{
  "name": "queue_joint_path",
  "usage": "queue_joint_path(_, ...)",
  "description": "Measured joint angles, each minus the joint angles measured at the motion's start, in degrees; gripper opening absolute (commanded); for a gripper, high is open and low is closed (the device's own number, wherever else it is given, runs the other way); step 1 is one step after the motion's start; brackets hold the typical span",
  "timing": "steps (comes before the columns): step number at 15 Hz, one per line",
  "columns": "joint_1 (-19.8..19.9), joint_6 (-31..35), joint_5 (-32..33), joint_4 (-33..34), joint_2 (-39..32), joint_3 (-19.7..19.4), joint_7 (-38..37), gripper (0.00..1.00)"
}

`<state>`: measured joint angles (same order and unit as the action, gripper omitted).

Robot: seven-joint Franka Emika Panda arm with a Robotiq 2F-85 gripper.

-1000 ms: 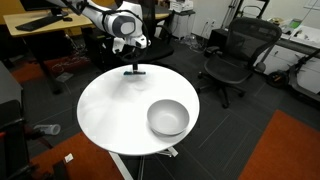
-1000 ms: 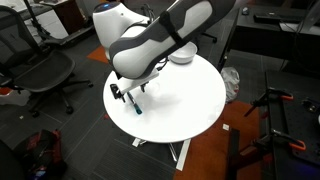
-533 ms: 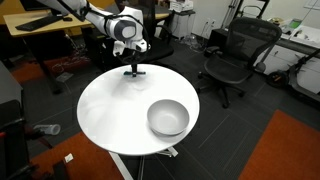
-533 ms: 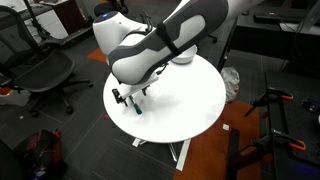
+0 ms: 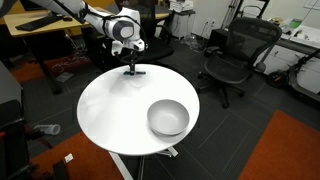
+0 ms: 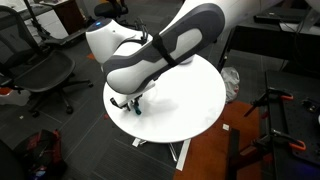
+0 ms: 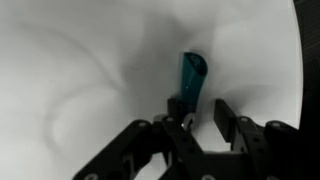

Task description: Put the marker in the bowl

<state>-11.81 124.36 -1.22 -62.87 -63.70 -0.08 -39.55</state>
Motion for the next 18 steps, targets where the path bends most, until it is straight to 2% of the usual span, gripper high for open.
queue_joint_path(2,-0.3,0.0,0.0,0.8,-0.4,0.0,0.0,0.01)
queue_joint_path(4,-0.5,0.0,0.0,1.4,-0.7,0.0,0.0,0.05)
queue_joint_path(11,-0.3,-0.1,0.0,2.1,0.0,-1.0,0.0,0.05)
queue_joint_path(18,1.1,-0.1,0.0,0.3,7.6,-2.7,0.0,0.05)
